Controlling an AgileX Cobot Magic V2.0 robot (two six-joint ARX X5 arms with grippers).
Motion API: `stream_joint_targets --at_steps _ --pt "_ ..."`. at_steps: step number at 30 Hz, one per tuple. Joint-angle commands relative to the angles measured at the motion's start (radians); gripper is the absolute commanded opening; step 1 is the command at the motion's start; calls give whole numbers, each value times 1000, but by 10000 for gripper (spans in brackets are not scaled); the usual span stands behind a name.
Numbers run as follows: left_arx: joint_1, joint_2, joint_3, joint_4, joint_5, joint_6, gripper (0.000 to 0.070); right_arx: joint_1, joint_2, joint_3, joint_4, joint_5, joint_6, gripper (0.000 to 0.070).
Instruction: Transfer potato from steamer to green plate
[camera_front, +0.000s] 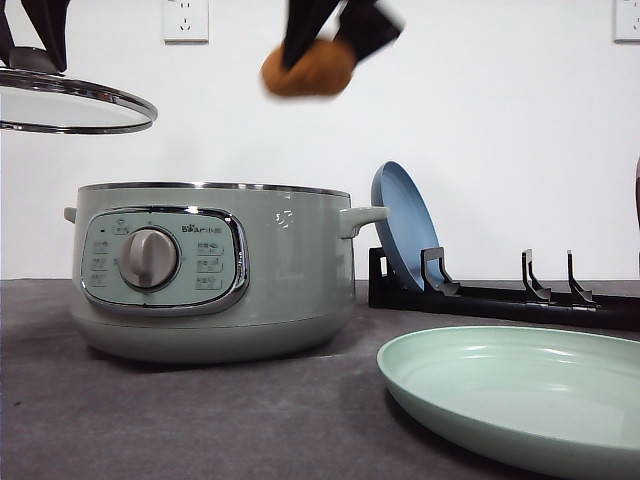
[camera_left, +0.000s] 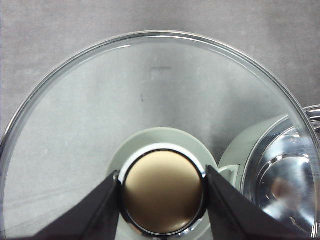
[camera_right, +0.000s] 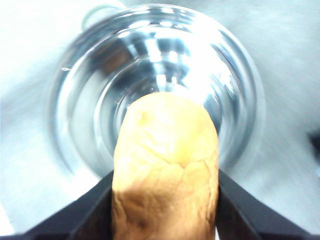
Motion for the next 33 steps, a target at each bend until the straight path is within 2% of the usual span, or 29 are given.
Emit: stream_joint_targets --at_steps 1,3,8,17,25,33 --pt "0 -15 47 33 0 -1 0 2 -42 -3 -12 1 12 174" --pt "0 -15 47 34 0 -1 0 -9 -124 -56 -16 9 11 174" --pt "0 -15 47 34 0 -1 0 -25 -333 -260 -26 112 11 174" --pt "0 -15 47 32 0 -1 0 -38 -691 -756 81 106 17 174" --pt "0 -15 47 26 0 -2 0 -38 -896 -1202 315 71 161 174" --pt "-12 -15 47 26 0 -2 0 -38 -901 -1555 638 72 306 174"
